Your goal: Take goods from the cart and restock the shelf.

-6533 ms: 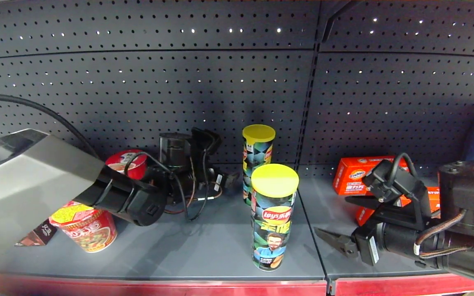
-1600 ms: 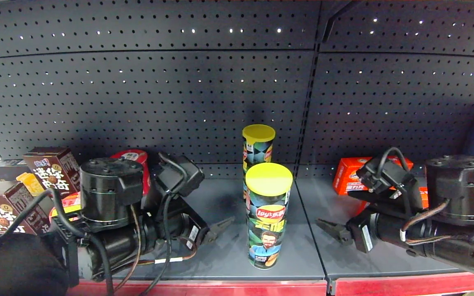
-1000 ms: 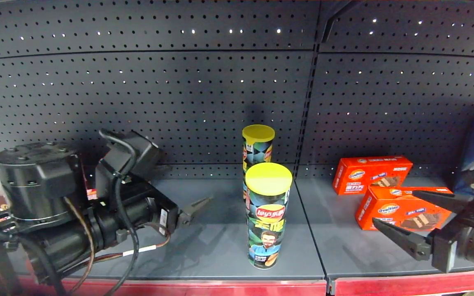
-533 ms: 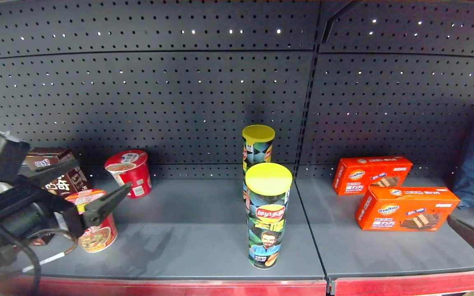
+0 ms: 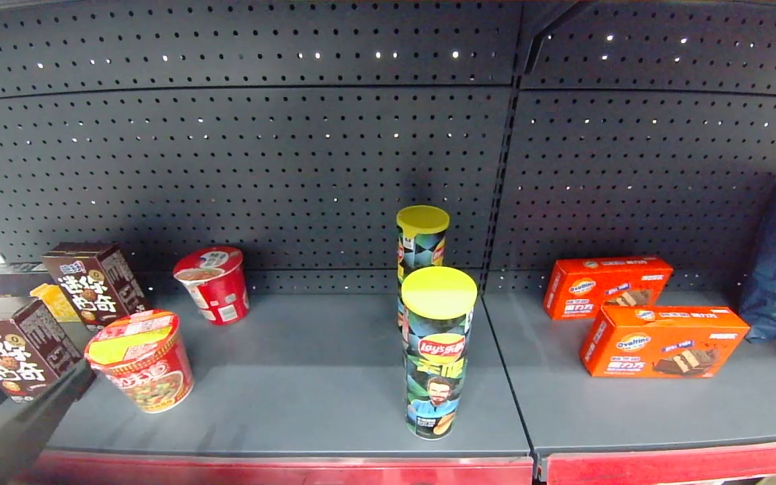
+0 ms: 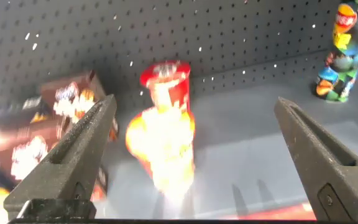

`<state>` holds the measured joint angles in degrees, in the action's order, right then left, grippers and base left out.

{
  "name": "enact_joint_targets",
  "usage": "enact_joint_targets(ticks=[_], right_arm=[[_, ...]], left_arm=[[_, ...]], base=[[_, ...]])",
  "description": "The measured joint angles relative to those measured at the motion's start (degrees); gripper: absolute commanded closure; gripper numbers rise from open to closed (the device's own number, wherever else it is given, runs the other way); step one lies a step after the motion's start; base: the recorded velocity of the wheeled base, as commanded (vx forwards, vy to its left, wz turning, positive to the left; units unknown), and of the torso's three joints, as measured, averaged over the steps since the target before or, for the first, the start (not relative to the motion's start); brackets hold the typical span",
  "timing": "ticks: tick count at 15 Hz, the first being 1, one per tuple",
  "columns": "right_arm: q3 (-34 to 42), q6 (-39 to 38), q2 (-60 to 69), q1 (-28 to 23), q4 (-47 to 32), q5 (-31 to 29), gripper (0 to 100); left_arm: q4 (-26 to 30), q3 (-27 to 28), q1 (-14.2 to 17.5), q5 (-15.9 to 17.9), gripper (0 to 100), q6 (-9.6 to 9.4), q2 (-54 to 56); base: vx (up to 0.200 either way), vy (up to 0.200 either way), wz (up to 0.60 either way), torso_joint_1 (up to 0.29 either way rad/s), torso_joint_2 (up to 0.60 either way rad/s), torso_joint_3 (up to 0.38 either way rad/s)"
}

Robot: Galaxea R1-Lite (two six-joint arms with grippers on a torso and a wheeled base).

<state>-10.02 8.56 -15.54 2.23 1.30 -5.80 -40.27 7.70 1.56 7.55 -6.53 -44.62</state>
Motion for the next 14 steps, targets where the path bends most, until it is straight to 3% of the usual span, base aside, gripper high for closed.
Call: enact_joint_targets(ticks=[2, 4, 6, 10, 14], right_arm=[[1.1, -0.57, 7.84, -1.57, -5.21, 0.34, 0], [4.46, -0.95, 12.28, -2.01, -2.3, 0.66, 0], [8.05, -1.83, 14.2, -2.12, 1.23, 0.83, 0], [9.39, -2.24, 15.43, -2.21, 1.34, 0.52, 0], [9.47, -2.11, 15.57, -2.23, 1.1, 5.01, 0]], left_arm=[[0.37, -4.6, 0.28, 0.0, 0, 2.29, 5.42], [4.63, -6.67, 0.41, -0.09, 0, 3.97, 10.75], [12.74, -7.29, 0.41, -0.09, 0, 5.19, 16.68], [36.88, -6.96, -0.62, -2.35, 0, 7.49, 35.02], [38.85, -6.78, -1.56, -5.08, 0, 6.44, 42.94]], base=[[0.0, 0.0, 0.0, 0.0, 0.0, 0.0], [0.0, 0.0, 0.0, 0.0, 0.0, 0.0], [0.0, 0.0, 0.0, 0.0, 0.0, 0.0], [0.0, 0.0, 0.0, 0.0, 0.0, 0.0], [0.0, 0.0, 0.0, 0.0, 0.0, 0.0]])
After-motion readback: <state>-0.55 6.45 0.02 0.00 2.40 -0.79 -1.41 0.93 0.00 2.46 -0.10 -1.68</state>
